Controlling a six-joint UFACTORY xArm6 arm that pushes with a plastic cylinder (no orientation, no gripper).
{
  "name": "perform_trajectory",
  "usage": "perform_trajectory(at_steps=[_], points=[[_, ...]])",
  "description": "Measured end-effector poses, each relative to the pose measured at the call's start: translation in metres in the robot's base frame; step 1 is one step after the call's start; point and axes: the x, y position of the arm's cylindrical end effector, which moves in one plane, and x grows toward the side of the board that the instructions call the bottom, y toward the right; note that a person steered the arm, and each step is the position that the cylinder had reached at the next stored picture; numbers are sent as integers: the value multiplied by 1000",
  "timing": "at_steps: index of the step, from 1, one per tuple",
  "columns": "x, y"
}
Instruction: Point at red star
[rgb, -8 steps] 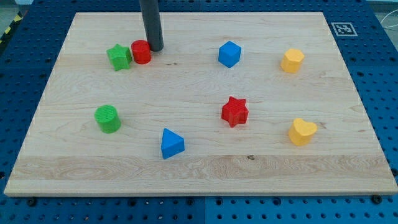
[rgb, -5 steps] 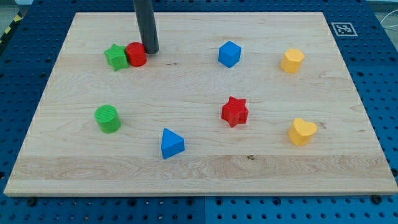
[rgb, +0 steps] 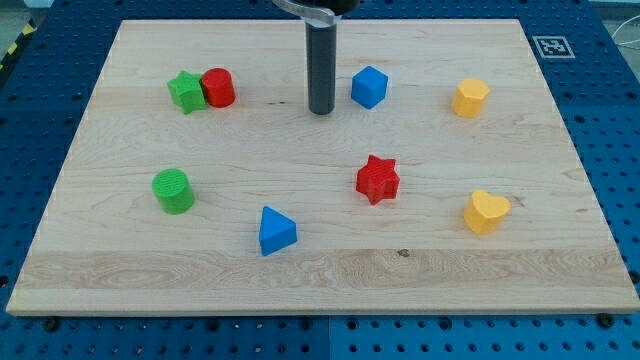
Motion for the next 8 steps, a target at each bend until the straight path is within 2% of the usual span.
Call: perform_trajectory(at_steps=[3, 4, 5, 8], points=[[73, 94], [76, 102], [101, 112], [133, 102]])
